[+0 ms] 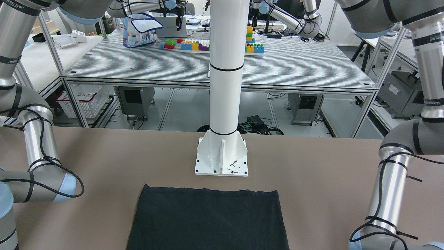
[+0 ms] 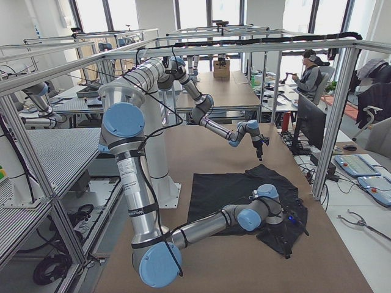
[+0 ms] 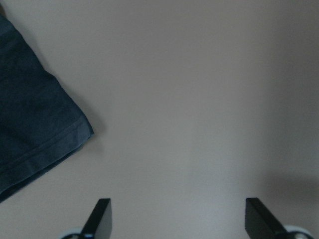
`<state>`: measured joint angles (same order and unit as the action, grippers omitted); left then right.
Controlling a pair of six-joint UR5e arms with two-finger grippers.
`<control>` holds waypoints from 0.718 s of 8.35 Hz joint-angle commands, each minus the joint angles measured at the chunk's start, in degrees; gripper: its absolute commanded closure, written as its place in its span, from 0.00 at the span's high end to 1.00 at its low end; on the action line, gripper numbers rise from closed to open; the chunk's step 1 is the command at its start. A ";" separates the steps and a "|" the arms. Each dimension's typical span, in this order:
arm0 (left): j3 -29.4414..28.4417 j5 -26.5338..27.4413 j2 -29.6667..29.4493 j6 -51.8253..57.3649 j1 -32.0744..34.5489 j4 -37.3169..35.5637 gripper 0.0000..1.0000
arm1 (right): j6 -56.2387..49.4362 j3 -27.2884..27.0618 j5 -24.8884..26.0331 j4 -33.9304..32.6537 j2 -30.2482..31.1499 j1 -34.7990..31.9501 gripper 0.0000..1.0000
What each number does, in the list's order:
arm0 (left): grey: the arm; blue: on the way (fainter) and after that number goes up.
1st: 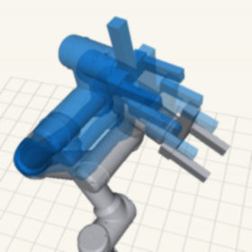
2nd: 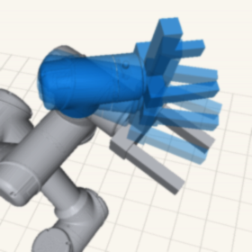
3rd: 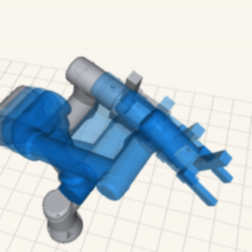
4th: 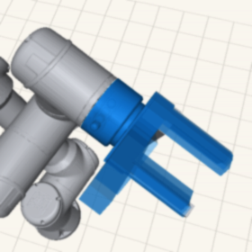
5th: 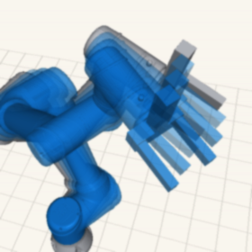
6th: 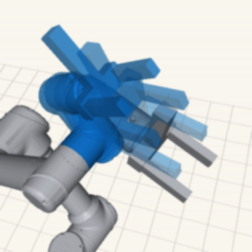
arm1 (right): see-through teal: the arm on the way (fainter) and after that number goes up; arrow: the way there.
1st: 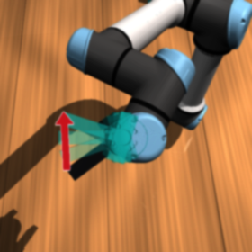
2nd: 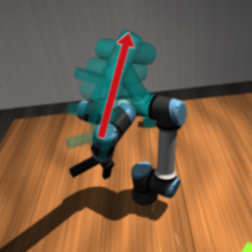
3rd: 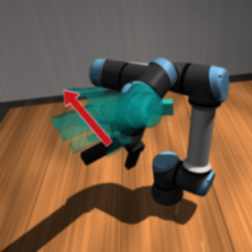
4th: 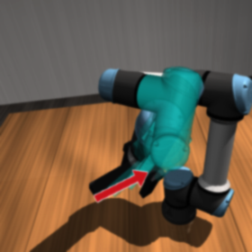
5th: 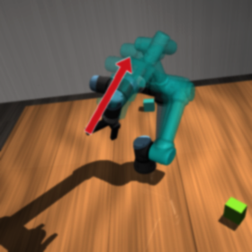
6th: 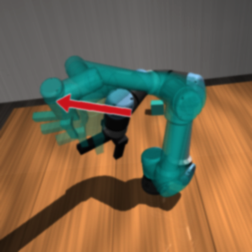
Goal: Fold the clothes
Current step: 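Move the left gripper toward the shirt's shoulder while the right gripper approaches the other sleeve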
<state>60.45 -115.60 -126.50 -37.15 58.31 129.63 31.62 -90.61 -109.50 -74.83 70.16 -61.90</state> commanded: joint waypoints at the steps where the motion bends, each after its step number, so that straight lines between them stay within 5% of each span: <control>1: -5.25 0.29 -3.13 -1.96 -2.14 3.61 0.97 | 0.10 0.17 0.16 0.56 -0.02 0.47 0.94; 4: -5.25 0.21 -3.31 -2.05 -2.67 3.70 0.64 | 0.02 0.17 0.25 0.47 -0.02 0.47 0.94; 6: -5.17 0.20 -3.31 -2.05 -2.67 3.70 0.26 | 0.02 0.17 0.34 0.47 -0.02 0.47 0.94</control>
<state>55.28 -115.38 -129.76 -39.18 55.69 133.30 31.65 -90.43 -109.25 -74.35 70.14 -61.44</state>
